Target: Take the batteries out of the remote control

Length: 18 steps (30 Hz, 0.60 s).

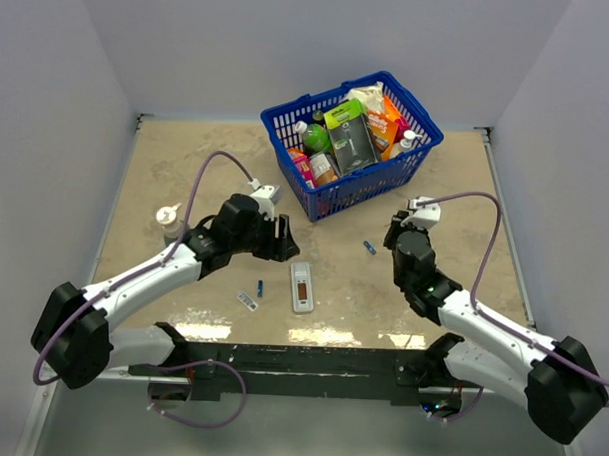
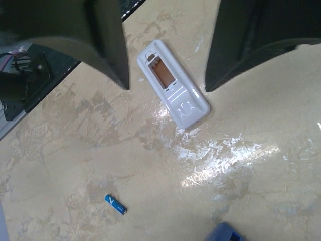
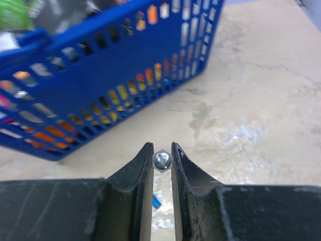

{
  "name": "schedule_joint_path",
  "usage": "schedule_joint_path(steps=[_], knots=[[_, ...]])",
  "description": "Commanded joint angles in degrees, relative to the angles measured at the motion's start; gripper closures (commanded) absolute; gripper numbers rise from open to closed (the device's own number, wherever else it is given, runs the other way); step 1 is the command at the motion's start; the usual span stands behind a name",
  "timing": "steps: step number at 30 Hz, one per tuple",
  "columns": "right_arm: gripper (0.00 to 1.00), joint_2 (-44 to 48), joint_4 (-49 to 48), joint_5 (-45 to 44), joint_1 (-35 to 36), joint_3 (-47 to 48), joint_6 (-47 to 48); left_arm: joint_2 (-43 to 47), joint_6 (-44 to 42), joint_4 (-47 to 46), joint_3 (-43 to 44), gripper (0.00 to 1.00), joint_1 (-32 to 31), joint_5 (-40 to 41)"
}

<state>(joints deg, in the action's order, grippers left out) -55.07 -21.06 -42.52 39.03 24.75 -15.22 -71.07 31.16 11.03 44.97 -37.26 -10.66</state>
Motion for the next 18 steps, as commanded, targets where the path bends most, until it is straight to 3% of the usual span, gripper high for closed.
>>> schedule_joint_path(steps=[1, 5, 18], knots=[[1.00, -2.84, 0.67, 1.46, -5.09, 2.67, -2.00, 4.26, -3.38, 3.03, 1.52, 0.26, 0.08, 1.86], [1.00, -6.19, -1.78, 4.28, -8.87, 2.41, -3.06, 7.86, -5.49, 5.75, 1.26, 0.00, 0.08, 2.39], [1.00, -12.34, 1.99, 10.35, -10.55, 4.61, -13.59, 16.13, -7.69, 7.52, 1.08, 0.00, 0.08, 4.77]])
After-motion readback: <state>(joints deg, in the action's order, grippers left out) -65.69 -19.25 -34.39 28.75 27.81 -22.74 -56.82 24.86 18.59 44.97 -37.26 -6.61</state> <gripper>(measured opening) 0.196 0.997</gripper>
